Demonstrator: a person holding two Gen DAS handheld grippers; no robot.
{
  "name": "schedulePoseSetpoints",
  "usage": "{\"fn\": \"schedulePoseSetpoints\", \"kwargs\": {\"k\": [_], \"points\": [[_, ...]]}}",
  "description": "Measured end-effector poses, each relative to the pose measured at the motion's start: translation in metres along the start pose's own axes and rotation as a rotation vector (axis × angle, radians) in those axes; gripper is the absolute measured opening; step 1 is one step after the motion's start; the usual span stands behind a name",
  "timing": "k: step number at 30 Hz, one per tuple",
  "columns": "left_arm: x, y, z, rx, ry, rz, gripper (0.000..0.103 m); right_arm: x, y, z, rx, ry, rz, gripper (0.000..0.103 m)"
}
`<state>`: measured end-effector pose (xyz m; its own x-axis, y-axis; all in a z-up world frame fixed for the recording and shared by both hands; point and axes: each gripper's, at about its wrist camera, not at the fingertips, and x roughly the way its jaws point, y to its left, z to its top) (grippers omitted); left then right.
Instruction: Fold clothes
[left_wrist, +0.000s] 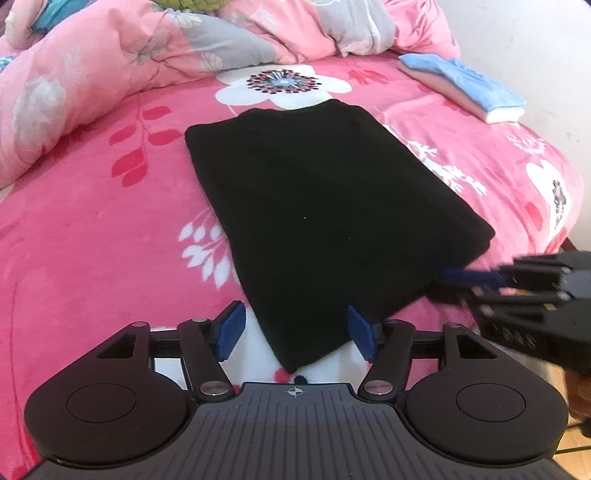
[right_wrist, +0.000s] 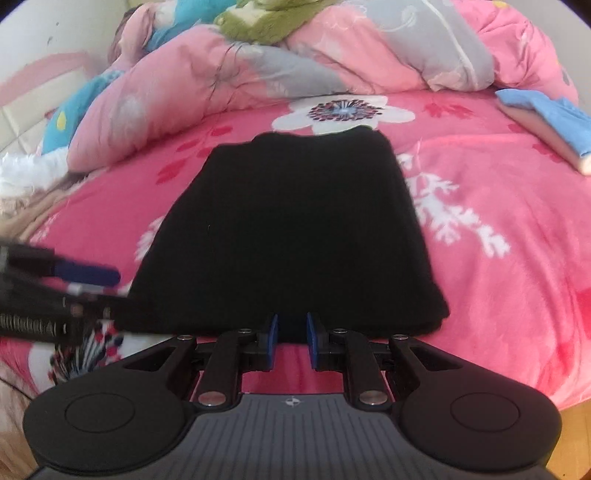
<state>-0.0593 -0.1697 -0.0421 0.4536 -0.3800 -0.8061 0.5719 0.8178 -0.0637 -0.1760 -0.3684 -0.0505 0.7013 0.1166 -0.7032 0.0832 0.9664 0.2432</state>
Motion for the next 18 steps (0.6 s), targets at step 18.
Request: {"fn": "schedulePoseSetpoints", "kwargs": {"k": [18], "points": [[0.006,0.009,0.006,-0.050,-0.015,0.071,0.082,0.014,0.019,0.016,-0.051,-0.041,-0.063,0.021]]}}
